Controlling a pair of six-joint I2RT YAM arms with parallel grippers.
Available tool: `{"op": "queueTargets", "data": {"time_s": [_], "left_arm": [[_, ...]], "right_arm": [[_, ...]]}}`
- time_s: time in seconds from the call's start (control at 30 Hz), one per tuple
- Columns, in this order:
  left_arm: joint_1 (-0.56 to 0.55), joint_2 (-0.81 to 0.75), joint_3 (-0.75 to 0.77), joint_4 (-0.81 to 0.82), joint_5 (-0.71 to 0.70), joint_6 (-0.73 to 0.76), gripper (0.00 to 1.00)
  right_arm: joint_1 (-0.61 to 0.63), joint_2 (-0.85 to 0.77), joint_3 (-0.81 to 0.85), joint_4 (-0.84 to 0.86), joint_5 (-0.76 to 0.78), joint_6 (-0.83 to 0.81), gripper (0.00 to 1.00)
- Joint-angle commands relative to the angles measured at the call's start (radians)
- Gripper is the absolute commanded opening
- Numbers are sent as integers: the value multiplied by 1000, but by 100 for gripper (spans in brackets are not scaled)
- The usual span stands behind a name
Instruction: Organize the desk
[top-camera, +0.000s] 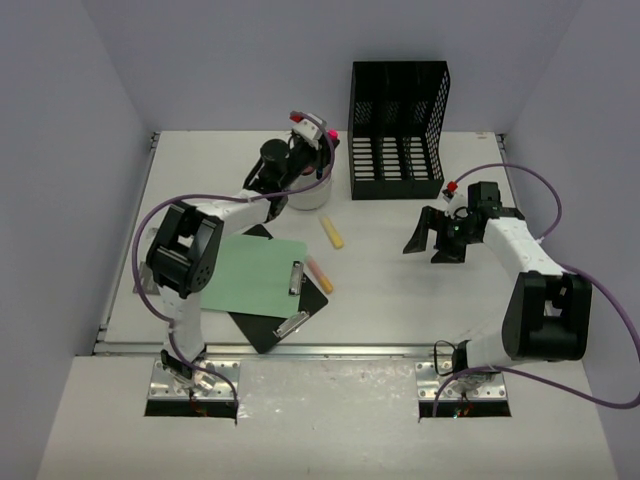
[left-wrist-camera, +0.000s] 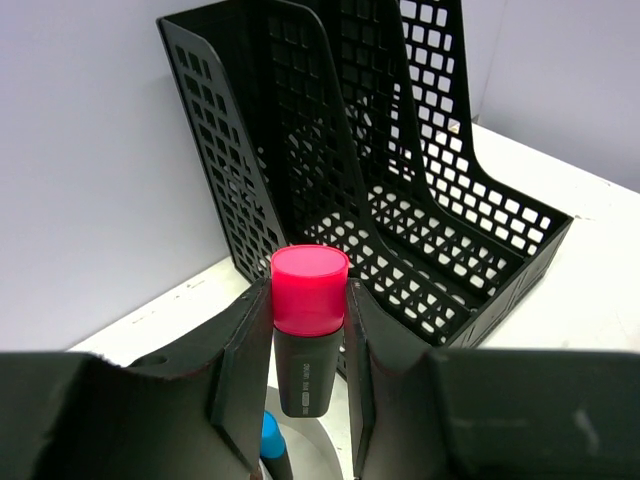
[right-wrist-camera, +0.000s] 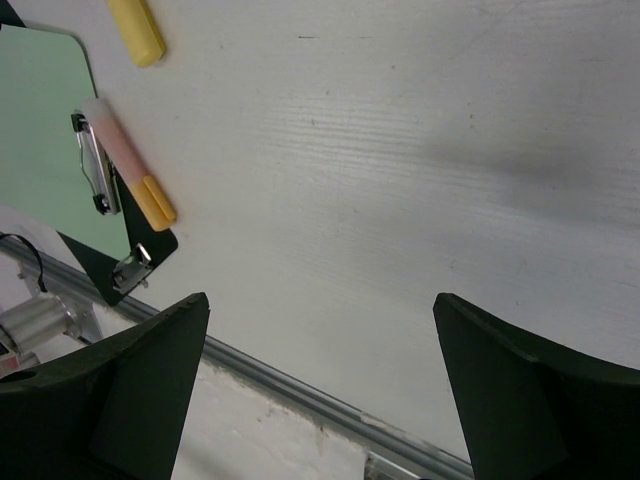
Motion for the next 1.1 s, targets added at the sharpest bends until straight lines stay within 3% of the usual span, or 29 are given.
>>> {"op": "queueTargets", "data": {"time_s": [0.0, 0.73, 1.07], "left_arm": [[3, 14, 29, 51, 18, -39, 0], [2, 70, 8, 38, -64, -16, 3], [3, 80, 5, 21, -65, -5, 12]], "right_arm": [[-6, -4, 25, 19, -3, -9, 94], [-4, -2, 19, 15, -17, -15, 94], [-4, 1, 22, 7, -23, -15, 94]]}}
